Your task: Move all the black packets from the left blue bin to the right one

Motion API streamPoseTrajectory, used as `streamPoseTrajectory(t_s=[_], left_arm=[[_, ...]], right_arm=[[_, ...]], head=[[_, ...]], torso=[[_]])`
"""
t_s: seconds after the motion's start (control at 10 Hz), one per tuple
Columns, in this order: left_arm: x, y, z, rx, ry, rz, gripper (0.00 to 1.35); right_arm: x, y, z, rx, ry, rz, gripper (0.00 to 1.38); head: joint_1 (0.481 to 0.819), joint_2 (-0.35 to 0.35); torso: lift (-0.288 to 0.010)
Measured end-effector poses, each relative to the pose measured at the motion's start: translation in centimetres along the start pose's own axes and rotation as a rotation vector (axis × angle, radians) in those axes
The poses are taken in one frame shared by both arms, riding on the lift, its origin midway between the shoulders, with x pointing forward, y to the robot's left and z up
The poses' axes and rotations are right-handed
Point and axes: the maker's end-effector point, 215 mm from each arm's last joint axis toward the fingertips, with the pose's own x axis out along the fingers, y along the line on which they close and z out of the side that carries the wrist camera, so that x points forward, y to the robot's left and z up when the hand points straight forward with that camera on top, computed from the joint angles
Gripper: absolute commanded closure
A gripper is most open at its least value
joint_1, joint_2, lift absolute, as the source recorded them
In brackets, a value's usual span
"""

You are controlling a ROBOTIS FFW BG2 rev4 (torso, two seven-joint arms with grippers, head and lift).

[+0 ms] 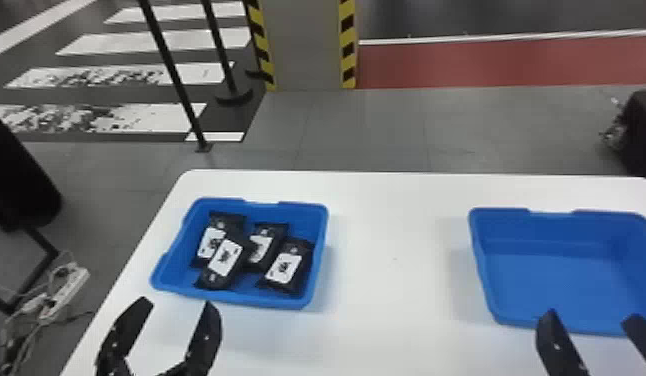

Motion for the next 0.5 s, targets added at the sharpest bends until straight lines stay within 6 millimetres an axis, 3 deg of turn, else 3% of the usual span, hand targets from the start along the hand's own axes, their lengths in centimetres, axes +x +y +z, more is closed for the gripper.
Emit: streamPoseTrajectory(t_s=[0.5], left_arm=[[-0.01, -0.09, -0.12, -0.004, 0.001, -0.001, 0.14]], right_arm=[[-0.03, 0.03, -0.45, 0.008, 0.007, 0.0, 0.14]], head=[[0.695, 0.158]], torso=[[-0.11]])
